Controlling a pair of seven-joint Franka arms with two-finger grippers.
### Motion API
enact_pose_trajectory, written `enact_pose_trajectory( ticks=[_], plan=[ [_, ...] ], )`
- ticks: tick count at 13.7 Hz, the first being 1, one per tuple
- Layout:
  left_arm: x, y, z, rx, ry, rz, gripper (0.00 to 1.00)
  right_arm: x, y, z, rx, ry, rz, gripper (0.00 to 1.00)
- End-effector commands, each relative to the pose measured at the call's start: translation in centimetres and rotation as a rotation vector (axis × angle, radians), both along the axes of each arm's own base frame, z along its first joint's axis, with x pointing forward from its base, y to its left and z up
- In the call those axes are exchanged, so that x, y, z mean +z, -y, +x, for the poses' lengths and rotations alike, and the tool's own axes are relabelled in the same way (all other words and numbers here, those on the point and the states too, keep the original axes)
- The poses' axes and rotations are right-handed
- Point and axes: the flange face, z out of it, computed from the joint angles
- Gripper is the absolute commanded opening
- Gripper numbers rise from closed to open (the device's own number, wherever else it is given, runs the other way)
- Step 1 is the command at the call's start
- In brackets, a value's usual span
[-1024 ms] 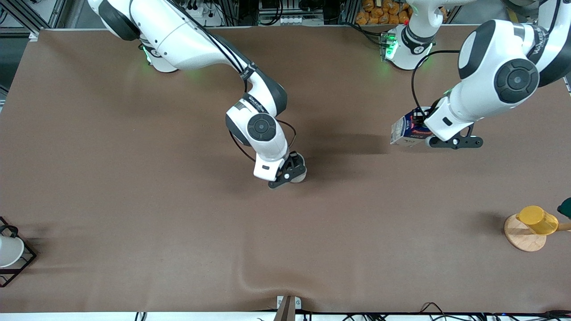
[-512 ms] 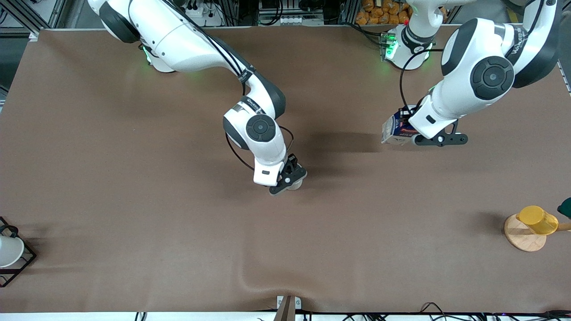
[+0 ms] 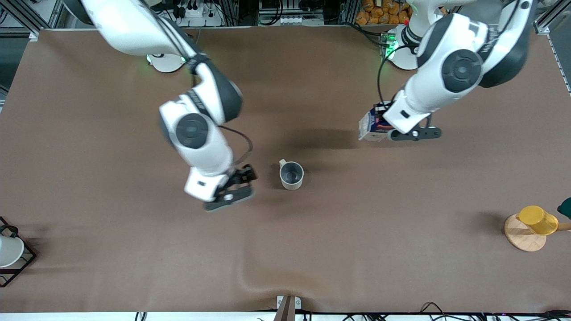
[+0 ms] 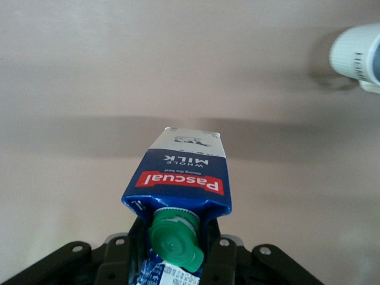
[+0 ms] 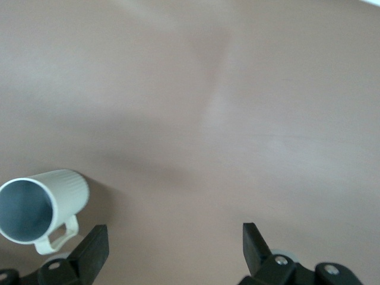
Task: Place milk next to cup
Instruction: 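Release the mug with the right gripper while the left gripper carries the milk, then move the milk carton with the left gripper over beside the mug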
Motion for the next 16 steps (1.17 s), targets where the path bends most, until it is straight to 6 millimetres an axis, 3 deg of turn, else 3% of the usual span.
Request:
enact_pose_trajectory(
  ticks=[1, 3, 8, 11, 14, 16],
  plan=[
    [-0.7, 5.1, -0.3, 0.007, 0.009, -0.022, 0.30, 3.2, 6.5, -2.2, -0.011, -0.045, 0.008, 1.00],
    [-1.6, 8.4, -0.4, 0.015, 0.028, -0.019, 0.30, 6.4, 11.6, -3.4, -0.058, -0.069, -0.030, 1.00],
    [-4.1, 15.5, -0.7, -0.052, 0.077, 0.045, 0.30, 14.6, 21.2, -7.5, -0.153, -0.123, -0.085, 1.00],
    [-6.1, 17.8, -0.6, -0.047, 0.096, 0.021, 0.30, 18.4, 26.3, -9.1, -0.233, -0.086, -0.047, 1.00],
    [-7.6, 18.6, -0.8, -0.078, 0.113, 0.041, 0.30, 20.6, 31.0, -10.5, -0.322, -0.088, -0.024, 1.00],
    [-8.8, 18.8, -0.6, -0.093, 0.118, 0.055, 0.30, 21.5, 33.1, -11.2, -0.380, -0.103, -0.024, 1.00]
  ],
)
